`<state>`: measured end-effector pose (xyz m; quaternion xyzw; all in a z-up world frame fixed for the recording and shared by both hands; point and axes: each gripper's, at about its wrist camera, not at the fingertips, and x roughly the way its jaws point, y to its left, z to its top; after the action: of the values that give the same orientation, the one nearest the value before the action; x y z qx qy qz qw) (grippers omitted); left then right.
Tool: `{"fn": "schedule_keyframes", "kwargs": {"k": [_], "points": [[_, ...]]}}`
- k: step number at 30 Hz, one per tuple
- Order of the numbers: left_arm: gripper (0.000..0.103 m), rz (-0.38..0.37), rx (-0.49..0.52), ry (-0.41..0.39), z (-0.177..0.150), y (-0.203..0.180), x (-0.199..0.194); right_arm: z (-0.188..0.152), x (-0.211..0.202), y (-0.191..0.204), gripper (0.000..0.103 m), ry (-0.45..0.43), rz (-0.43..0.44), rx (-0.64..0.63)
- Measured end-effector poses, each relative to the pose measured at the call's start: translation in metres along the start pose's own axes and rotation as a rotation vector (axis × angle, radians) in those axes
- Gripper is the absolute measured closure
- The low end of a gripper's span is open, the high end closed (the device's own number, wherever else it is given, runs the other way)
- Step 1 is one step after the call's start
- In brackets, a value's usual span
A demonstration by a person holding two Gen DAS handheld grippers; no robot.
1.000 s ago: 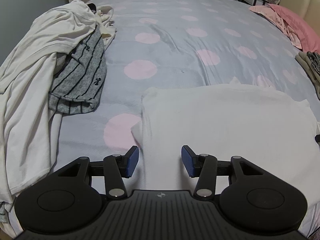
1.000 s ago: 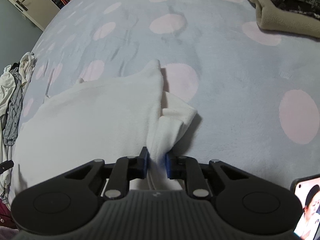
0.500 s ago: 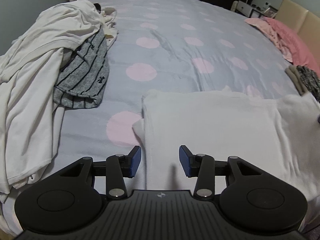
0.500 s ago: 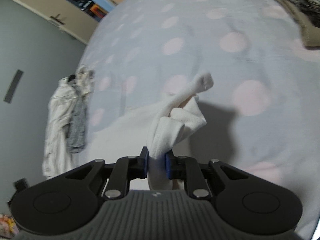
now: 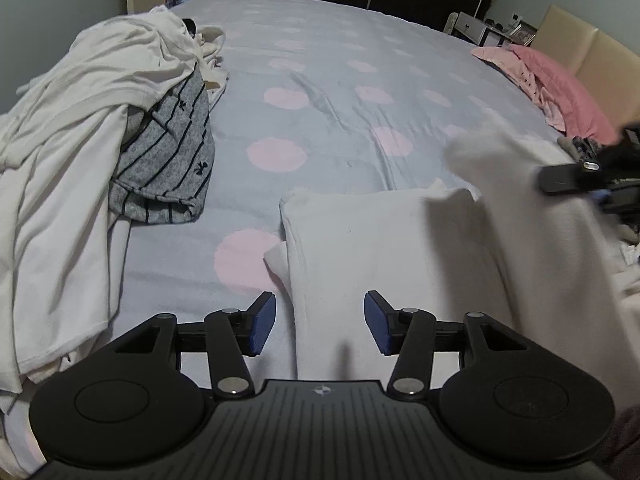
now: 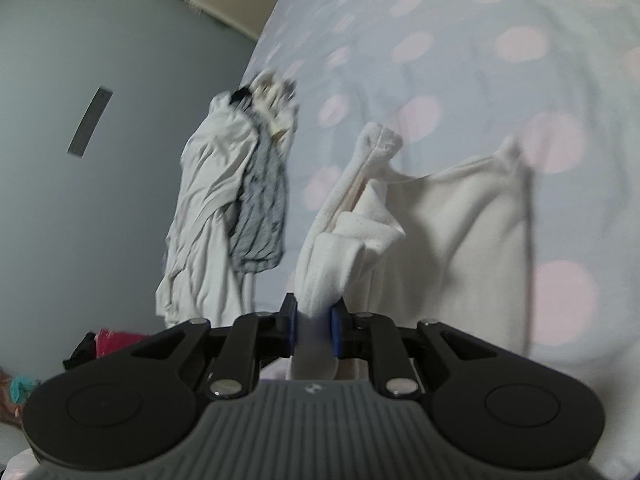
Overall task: Fold clothes
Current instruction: 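Grasp the shirt sleeve end with the right gripper and lift it, then lay the sleeve along the shirt and open the right gripper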
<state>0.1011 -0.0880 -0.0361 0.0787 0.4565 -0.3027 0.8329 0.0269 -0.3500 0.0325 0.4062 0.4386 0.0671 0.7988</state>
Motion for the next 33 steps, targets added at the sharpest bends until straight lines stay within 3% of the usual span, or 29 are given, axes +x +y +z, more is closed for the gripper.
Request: {"fn": "schedule_keyframes", "kwargs": {"k": [12, 18, 22, 27, 33], "points": [[0.057, -0.003, -0.015, 0.023, -0.009, 0.019, -0.006, -0.024, 0.131, 0.029, 0.085, 0.183, -0.031, -0.093], [0.057, -0.003, -0.024, 0.030, -0.011, 0.022, -0.008, -0.040, 0.163, 0.026, 0.082, 0.222, -0.082, -0.140], [0.057, -0.001, -0.024, 0.022, -0.010, 0.022, -0.012, -0.036, 0.153, 0.031, 0.060, 0.194, -0.051, -0.147], [0.057, -0.017, -0.039, -0.006, -0.011, 0.020, -0.023, -0.028, 0.125, 0.033, 0.058, 0.134, -0.042, -0.162], [0.056, -0.038, -0.025, 0.008, -0.020, 0.005, -0.025, -0.033, 0.083, 0.009, 0.057, 0.072, -0.152, -0.154]]}}
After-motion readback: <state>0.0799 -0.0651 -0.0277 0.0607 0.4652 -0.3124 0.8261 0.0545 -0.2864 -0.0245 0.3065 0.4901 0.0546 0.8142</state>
